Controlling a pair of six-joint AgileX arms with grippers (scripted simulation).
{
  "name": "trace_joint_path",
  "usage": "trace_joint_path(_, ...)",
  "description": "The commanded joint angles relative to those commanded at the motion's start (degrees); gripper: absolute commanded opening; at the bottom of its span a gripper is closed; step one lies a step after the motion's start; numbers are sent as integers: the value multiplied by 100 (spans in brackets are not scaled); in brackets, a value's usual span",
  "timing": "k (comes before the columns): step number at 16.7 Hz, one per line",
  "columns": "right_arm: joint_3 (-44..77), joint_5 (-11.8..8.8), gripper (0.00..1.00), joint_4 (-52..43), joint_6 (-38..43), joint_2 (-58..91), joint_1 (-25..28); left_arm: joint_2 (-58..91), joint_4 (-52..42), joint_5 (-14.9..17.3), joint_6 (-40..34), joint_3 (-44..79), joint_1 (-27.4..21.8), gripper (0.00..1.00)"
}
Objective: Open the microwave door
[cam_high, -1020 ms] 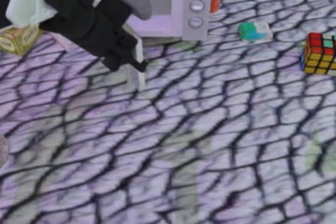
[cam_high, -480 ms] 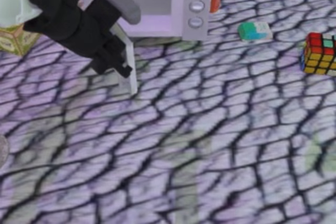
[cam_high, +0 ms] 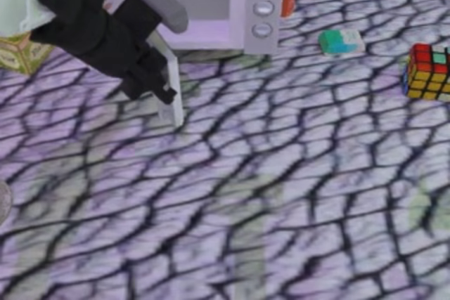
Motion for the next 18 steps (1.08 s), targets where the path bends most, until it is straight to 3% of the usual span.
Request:
trace_joint_path(15, 0, 0, 100, 0, 0, 0, 0, 12, -10, 30, 10, -12, -12, 0)
trace_joint_path(18, 0, 0, 100, 0, 0, 0, 0, -18, -109, 169, 349, -6, 120, 0)
